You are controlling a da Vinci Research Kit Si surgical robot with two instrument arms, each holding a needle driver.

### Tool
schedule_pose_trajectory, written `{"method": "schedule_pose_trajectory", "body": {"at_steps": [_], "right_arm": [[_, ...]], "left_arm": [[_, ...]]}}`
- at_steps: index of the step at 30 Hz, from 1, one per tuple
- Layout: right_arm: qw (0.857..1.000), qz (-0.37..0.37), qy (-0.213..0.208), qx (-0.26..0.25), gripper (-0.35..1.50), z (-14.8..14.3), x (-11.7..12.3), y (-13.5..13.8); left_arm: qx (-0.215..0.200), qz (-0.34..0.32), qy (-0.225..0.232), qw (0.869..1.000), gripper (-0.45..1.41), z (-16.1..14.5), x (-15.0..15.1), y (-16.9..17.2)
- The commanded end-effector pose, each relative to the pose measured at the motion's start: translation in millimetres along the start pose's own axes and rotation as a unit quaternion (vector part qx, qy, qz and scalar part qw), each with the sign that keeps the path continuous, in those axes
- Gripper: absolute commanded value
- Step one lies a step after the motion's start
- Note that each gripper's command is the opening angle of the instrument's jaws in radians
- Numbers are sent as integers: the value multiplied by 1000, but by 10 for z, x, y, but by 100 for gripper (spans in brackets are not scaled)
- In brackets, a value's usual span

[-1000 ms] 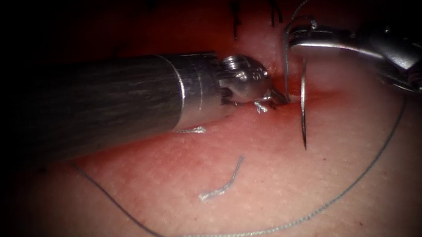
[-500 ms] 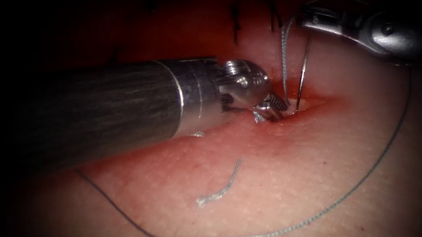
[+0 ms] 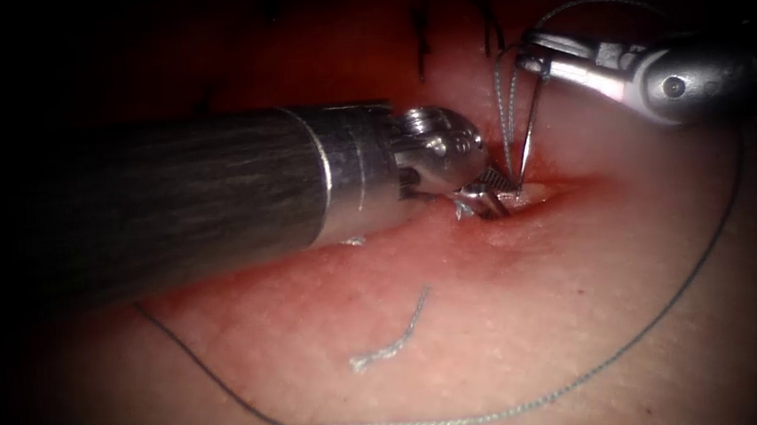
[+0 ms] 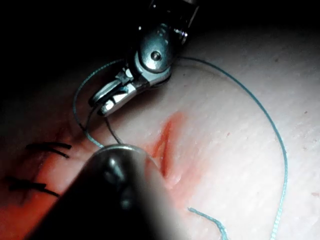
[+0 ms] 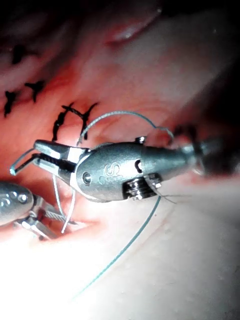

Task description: Wound Closure

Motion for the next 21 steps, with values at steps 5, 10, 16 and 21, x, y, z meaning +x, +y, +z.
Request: {"method": "schedule_pose_trajectory", "body": {"at_steps": [5, 10, 16, 21], "right_arm": [[998, -58, -14, 19, -35, 8, -4, -13], [996, -81, -23, 40, -35, 8, -10, -17], [995, -82, -26, 60, -35, 7, -11, -17], [993, -83, -33, 79, -35, 9, -12, -17]], "left_arm": [[0, 1, 1, 1000, 51, 1, 5, -6], [-1, 1, 1, 1000, 51, -2, 4, -5], [10, 1, 0, 1000, 54, -10, 6, -2], [96, -16, 16, 995, 46, -53, 14, 11]]}}
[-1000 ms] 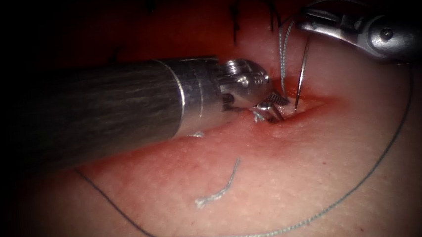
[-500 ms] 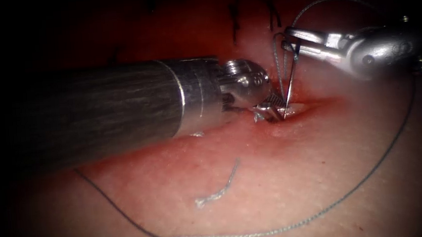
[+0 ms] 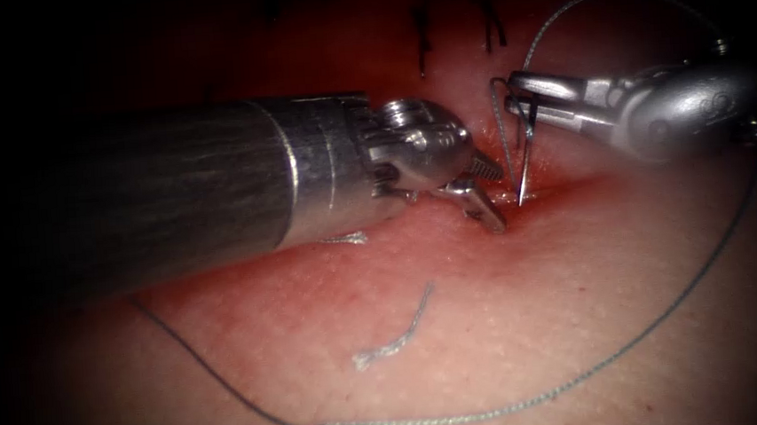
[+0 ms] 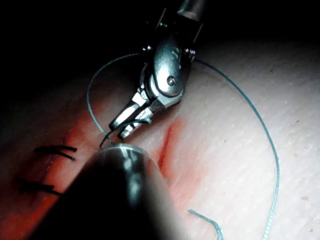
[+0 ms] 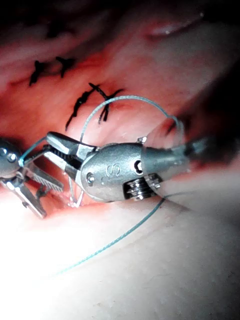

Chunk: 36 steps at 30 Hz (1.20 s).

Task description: Wound Closure

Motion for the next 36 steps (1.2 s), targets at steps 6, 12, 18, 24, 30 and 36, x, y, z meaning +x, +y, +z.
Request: {"method": "schedule_pose_trajectory", "body": {"at_steps": [6, 12, 18, 24, 30, 36], "right_arm": [[1000, 0, -1, 10, -35, 11, -2, 1], [1000, 1, -3, 28, -35, 12, -2, 5], [998, 29, -4, 49, -35, 18, 0, 7], [997, 61, -8, 51, -35, 16, -4, 17], [996, 78, -7, 50, -35, 17, -5, 17], [990, 128, -1, 51, -35, 18, -9, 21]], "left_arm": [[45, 0, 48, 998, 24, -33, 23, 36], [37, 4, 54, 998, 10, 1, 19, 75], [36, 14, 56, 998, 9, 48, 3, 69], [37, 4, 56, 998, 9, 55, -9, 64], [33, 8, 55, 998, 9, 45, -18, 79], [34, 0, 54, 998, 7, 37, -10, 100]]}}
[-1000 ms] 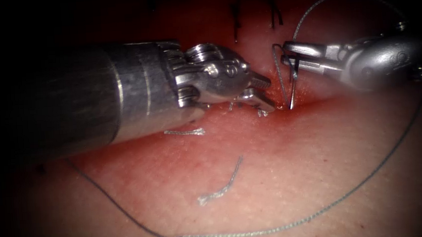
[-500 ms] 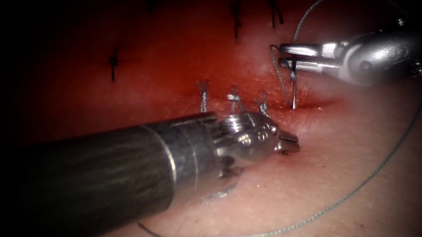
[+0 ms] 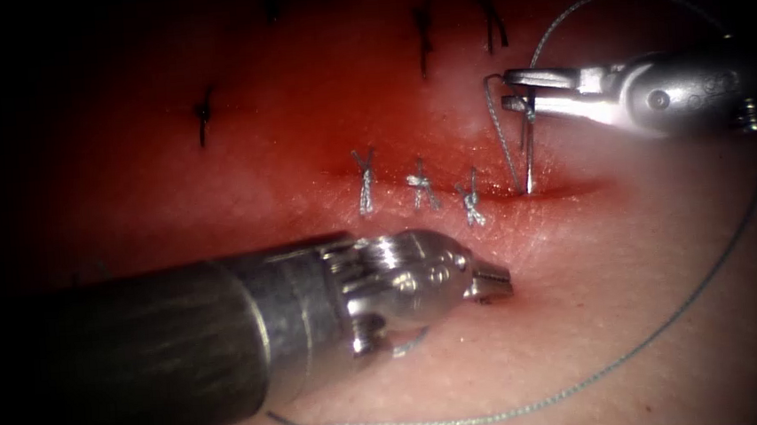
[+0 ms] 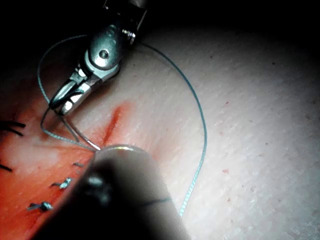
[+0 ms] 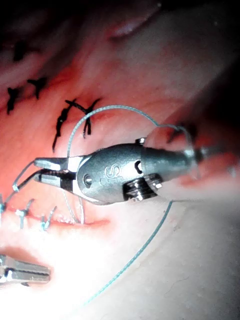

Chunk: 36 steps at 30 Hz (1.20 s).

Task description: Wound Closure

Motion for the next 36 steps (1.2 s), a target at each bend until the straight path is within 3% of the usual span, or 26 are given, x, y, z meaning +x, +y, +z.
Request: {"method": "schedule_pose_trajectory", "body": {"at_steps": [1, 10, 26, 32, 36], "right_arm": [[1000, 16, 3, 3, -35, 10, -2, 1], [993, 115, 6, 2, -35, 13, -14, 14], [983, 173, -8, -55, -35, 9, -17, 26], [966, 252, -9, -56, -35, 10, -18, 29], [948, 315, -30, -24, -35, 16, -20, 20]], "left_arm": [[2, -2, 0, 1000, 7, 7, 5, -2], [6, 1, -2, 1000, 7, 15, 1, -9], [5, 4, 0, 1000, 7, 36, -8, -18], [6, 4, 0, 1000, 9, 42, -10, -18], [5, 5, 0, 1000, 9, 41, -10, -18]]}}
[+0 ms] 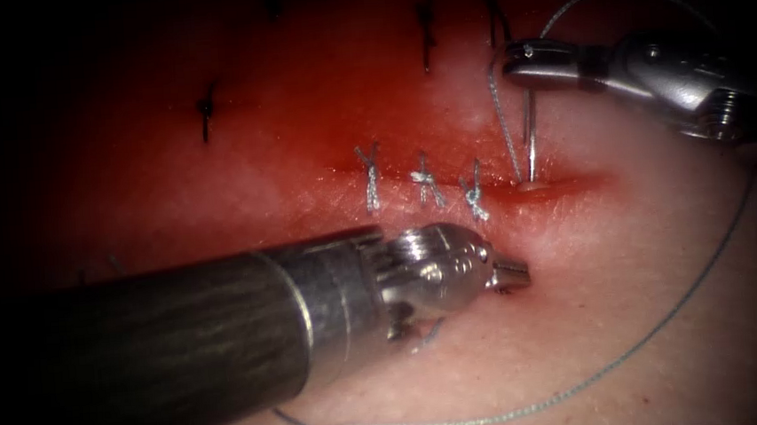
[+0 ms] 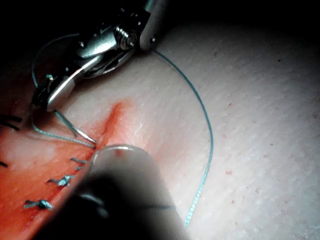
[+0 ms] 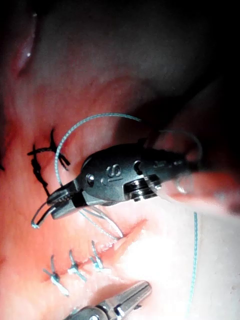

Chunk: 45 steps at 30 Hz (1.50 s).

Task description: Wound Closure

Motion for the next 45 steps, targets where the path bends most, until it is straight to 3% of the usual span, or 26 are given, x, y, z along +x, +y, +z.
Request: {"method": "schedule_pose_trajectory", "body": {"at_steps": [1, 4, 6, 10, 15, 19, 21, 23, 30, 35, 40, 45], "right_arm": [[1000, 20, -1, 7, -35, 14, 0, -4], [998, 68, -2, 10, -35, 15, 0, -3], [991, 136, -1, -16, -35, 13, 0, 1], [984, 176, 0, -40, -35, 8, -1, 8], [974, 223, 10, -31, -35, 8, -3, 8], [958, 285, 11, -23, -35, 11, -4, 4], [936, 350, 14, -30, -35, 11, -4, 4], [931, 364, 12, -31, -35, 12, -4, 2], [905, 425, -4, 19, -35, 20, -7, -7], [875, 478, -32, 68, -35, 23, -15, -18], [857, 501, -52, 113, -35, 25, -22, -40], [850, 507, -53, 132, -35, 25, -30, -66]], "left_arm": [[0, 1, 1, 1000, 9, 5, 4, -4], [0, 1, 1, 1000, 9, 5, 4, -4], [0, 1, 1, 1000, 9, 5, 3, -4], [0, 1, 1, 1000, 9, 5, 3, -5], [0, 1, 1, 1000, 9, 5, 3, -5], [-1, 1, 1, 1000, 9, 5, 3, -5], [-1, 1, 1, 1000, 9, 5, 2, -5], [-2, 1, 1, 1000, 9, 4, 2, -5], [0, 2, 1, 1000, 9, 2, 1, -7], [0, 2, 0, 1000, 9, -3, -4, -12], [-8, 3, 2, 1000, 9, -21, -11, -20], [-17, 14, 6, 1000, 10, -48, -16, -31]]}}
